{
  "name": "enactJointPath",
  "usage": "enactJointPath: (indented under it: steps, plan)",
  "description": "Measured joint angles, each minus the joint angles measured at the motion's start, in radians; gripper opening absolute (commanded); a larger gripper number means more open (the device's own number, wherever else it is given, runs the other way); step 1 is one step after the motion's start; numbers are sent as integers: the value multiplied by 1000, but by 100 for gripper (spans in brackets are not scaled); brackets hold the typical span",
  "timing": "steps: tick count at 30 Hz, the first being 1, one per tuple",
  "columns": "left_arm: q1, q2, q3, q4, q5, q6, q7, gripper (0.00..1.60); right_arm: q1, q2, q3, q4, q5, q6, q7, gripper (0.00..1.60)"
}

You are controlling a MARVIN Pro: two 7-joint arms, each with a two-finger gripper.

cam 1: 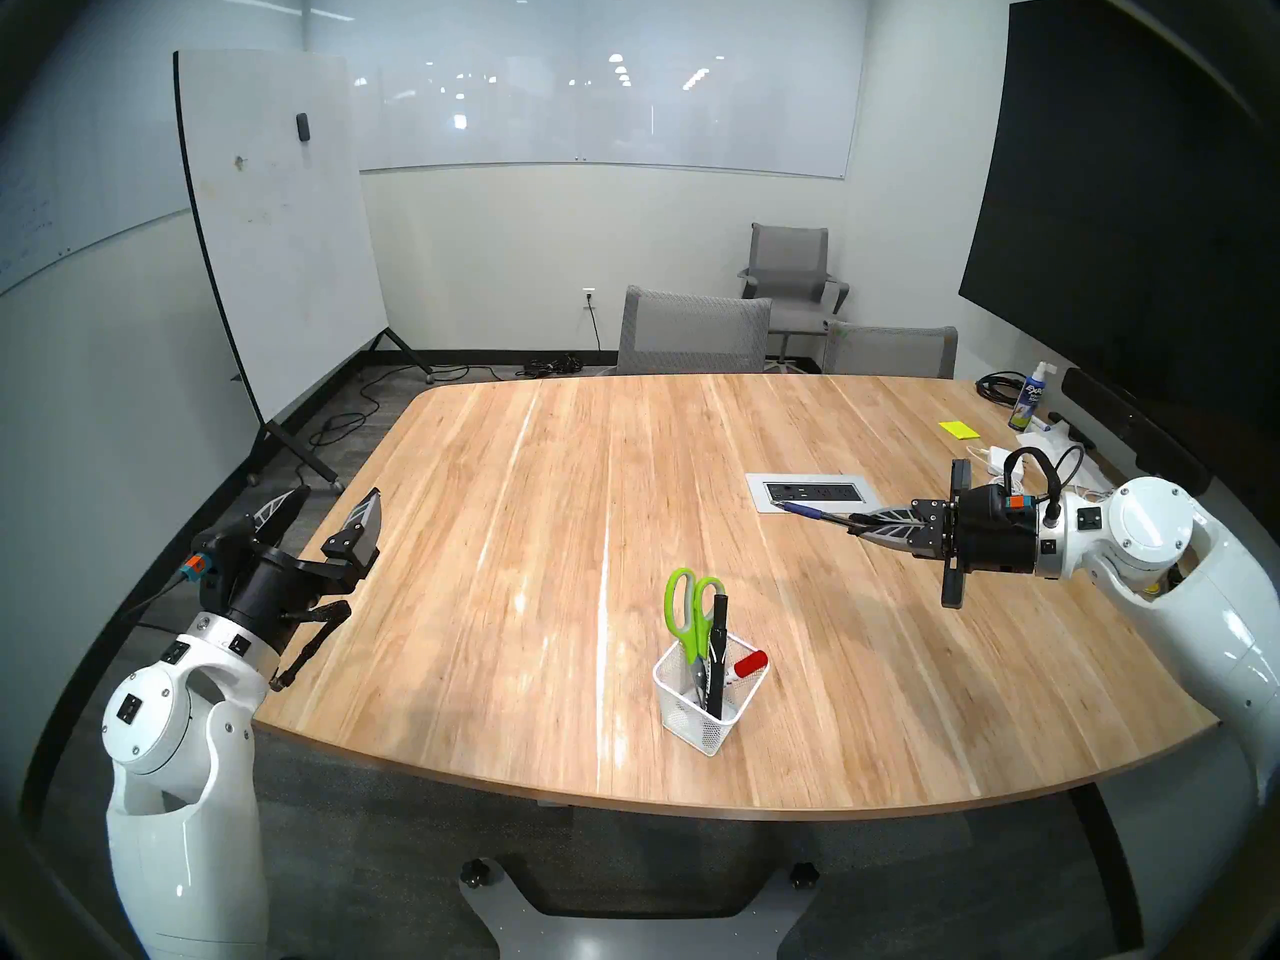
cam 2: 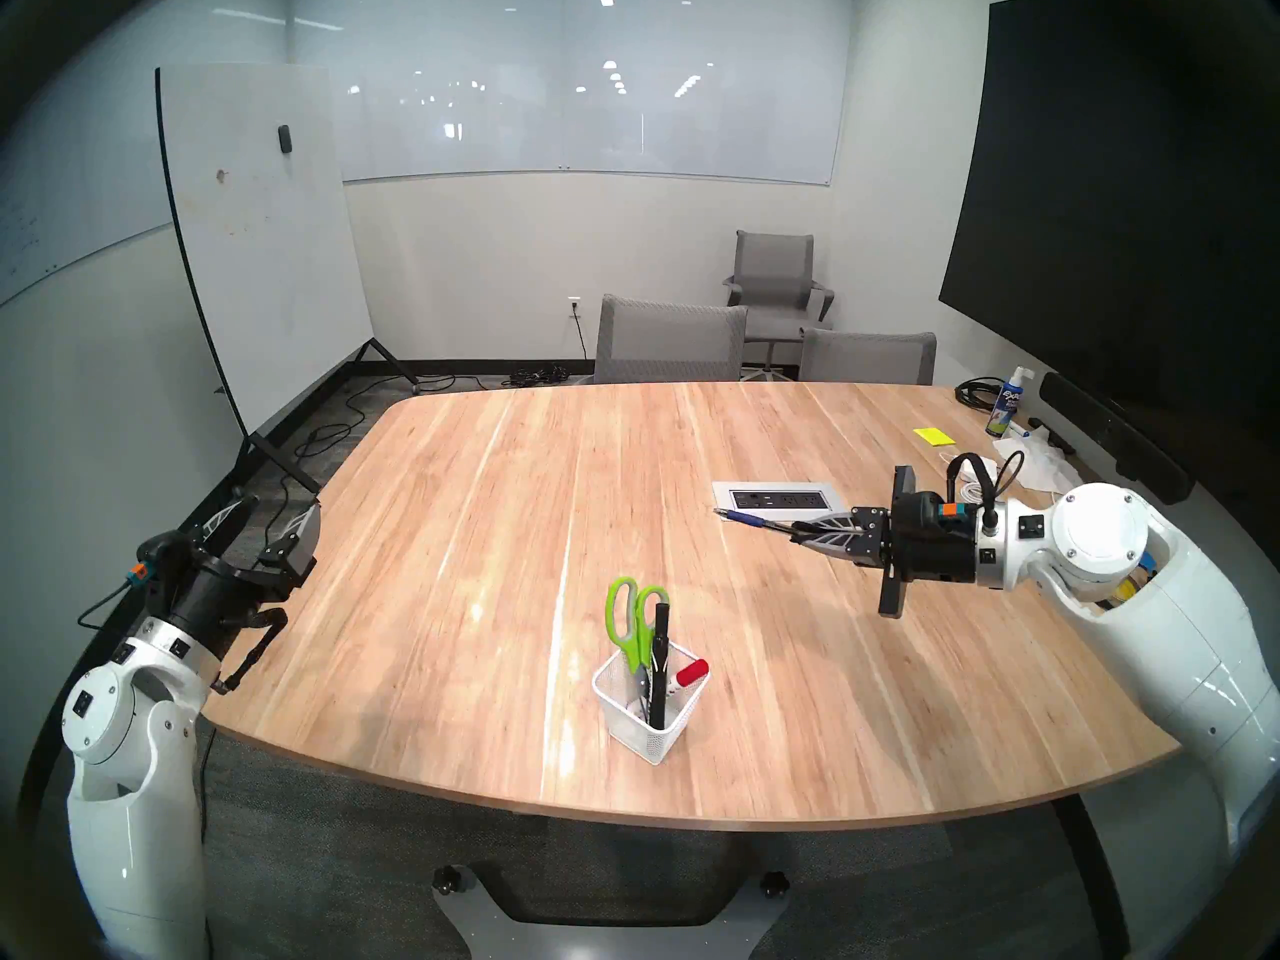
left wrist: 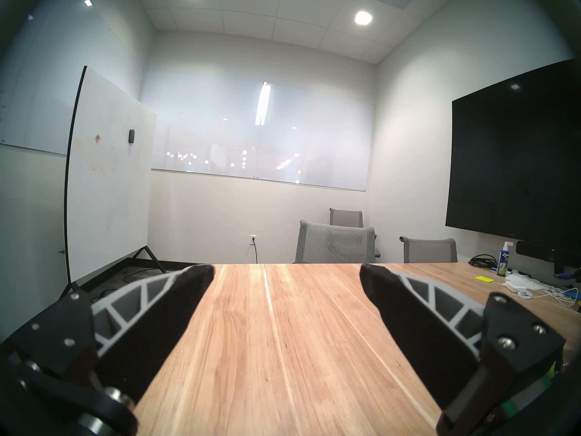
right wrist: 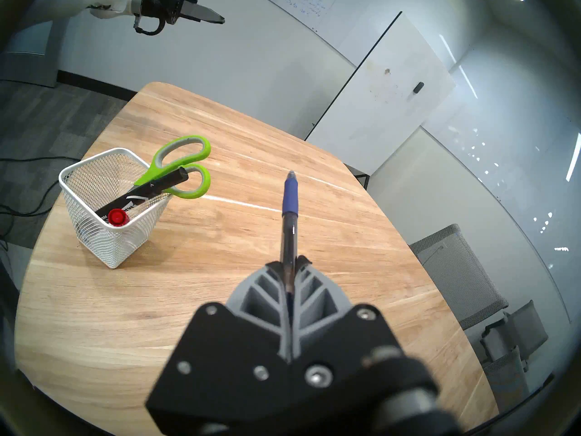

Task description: Place the pen, the marker, and the scissors into the pen holder

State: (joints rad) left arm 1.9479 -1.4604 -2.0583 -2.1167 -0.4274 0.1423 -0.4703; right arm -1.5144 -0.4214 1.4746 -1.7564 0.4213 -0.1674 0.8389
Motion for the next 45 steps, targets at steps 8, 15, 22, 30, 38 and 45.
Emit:
enactJointPath:
  steps: [8, 15, 22, 30, 38, 45]
  plan:
    - [-1, -2, -1, 0, 2, 1, -2, 160, 0, 0, 0, 0, 0, 0, 0, 0]
    - [-2, -4, -2, 0, 3, 2, -4, 160, 0, 0, 0, 0, 0, 0, 0, 0]
    - [-3, -5, -3, 0, 5, 2, -5, 160, 0, 0, 0, 0, 0, 0, 0, 0]
    - [-4, -7, -4, 0, 6, 3, -7, 160, 0, 0, 0, 0, 0, 0, 0, 0]
    - [-5, -10, -5, 0, 8, 4, -9, 160, 0, 0, 0, 0, 0, 0, 0, 0]
    - [-6, -12, -5, 0, 10, 5, -11, 160, 0, 0, 0, 0, 0, 0, 0, 0]
